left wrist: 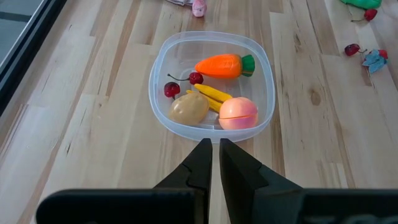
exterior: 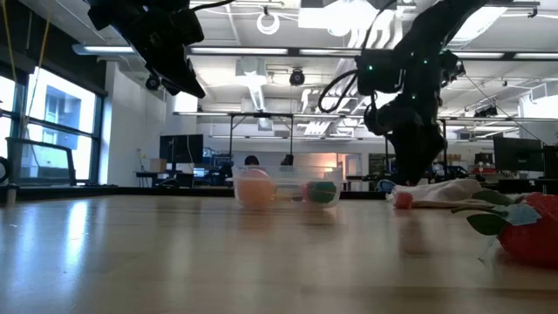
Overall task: Pick and placing Produce into tupperware
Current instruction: Put the pink peach into the transparent bin
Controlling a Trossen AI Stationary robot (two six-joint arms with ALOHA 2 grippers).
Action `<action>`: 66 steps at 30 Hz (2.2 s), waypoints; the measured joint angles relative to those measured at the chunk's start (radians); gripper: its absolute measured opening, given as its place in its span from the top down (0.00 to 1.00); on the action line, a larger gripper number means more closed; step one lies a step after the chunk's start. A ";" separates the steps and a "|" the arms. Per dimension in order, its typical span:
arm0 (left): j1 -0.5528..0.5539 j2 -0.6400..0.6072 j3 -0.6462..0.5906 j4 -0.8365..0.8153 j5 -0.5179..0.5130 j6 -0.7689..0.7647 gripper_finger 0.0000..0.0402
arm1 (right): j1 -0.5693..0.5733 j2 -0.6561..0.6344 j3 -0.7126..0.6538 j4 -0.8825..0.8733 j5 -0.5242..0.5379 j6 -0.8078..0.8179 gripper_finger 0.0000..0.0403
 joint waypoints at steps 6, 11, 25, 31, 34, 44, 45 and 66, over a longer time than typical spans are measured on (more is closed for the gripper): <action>0.000 0.000 0.000 0.000 0.000 0.000 0.95 | -0.007 0.000 -0.007 0.038 0.031 -0.023 0.52; 0.000 0.000 0.000 0.001 0.000 0.000 0.95 | -0.009 0.000 -0.007 0.056 0.004 -0.020 0.52; 0.000 0.000 0.000 0.001 0.000 0.000 0.95 | -0.009 0.031 -0.007 0.061 0.000 0.017 0.52; 0.000 0.000 0.000 0.001 0.000 0.000 0.95 | -0.007 0.074 -0.007 0.069 0.006 0.002 0.52; 0.000 0.000 0.000 0.001 0.000 0.000 0.95 | -0.007 0.074 -0.007 0.090 0.022 0.004 0.52; 0.000 0.000 0.000 0.001 0.000 0.000 0.95 | 0.011 0.136 -0.006 0.105 0.026 0.006 0.52; 0.000 0.000 0.000 0.001 0.000 0.000 0.95 | 0.014 0.144 -0.006 0.108 0.027 0.006 0.52; 0.000 0.000 0.000 0.002 0.000 0.000 0.95 | 0.016 0.160 -0.005 0.115 0.059 -0.020 0.52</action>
